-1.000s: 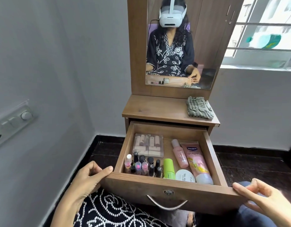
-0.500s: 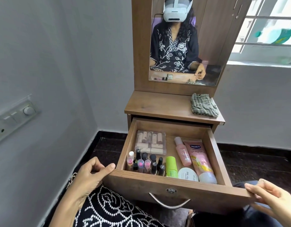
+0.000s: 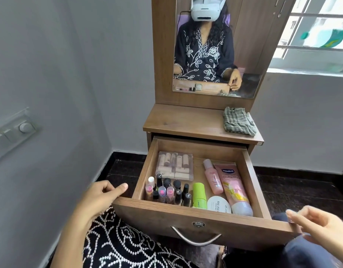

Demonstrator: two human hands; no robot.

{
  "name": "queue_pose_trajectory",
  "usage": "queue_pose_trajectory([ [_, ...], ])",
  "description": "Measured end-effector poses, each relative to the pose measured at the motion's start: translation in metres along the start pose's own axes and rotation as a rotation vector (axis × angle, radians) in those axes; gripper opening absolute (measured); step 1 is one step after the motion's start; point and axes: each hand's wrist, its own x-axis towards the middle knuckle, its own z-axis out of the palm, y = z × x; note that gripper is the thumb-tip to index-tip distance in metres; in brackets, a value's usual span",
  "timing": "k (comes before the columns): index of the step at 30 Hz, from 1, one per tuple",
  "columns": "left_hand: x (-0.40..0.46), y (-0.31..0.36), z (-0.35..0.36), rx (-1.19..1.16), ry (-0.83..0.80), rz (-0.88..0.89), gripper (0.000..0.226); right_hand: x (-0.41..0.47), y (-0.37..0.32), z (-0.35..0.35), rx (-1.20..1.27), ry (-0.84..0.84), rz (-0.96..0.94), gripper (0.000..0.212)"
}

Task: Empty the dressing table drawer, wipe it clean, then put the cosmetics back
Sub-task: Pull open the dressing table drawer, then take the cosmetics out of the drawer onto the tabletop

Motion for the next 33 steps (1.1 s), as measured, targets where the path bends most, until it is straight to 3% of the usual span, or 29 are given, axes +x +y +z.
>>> queue_pose_trajectory([
  [2,0.004,0.013,0.002,0.008,0.067,0.060,0.031,0.004,-0.010,0.000,-0.049,0.064,-0.049,0.021],
  [5,0.015,0.034,0.007,0.000,0.112,0.164,0.023,0.011,-0.043,0.006,0.002,0.079,-0.121,0.018],
  [9,0.030,0.063,0.026,0.052,0.068,0.281,0.019,0.029,-0.093,0.024,-0.040,0.002,-0.236,0.014],
  [13,0.043,0.092,0.048,0.125,0.014,0.359,0.018,0.065,-0.134,0.036,-0.069,0.044,-0.321,0.014],
  [18,0.059,0.119,0.072,0.163,-0.010,0.454,0.013,0.112,-0.171,0.043,-0.032,0.096,-0.367,0.010],
  [23,0.071,0.157,0.096,0.029,0.051,0.532,0.014,0.146,-0.186,0.052,0.039,0.138,-0.347,0.009],
  [28,0.077,0.178,0.116,0.039,0.094,0.522,0.013,0.147,-0.187,0.074,0.114,0.209,-0.364,0.008],
  [33,0.076,0.153,0.128,0.134,0.108,0.440,0.013,0.120,-0.175,0.124,0.047,-0.004,-0.464,0.008],
])
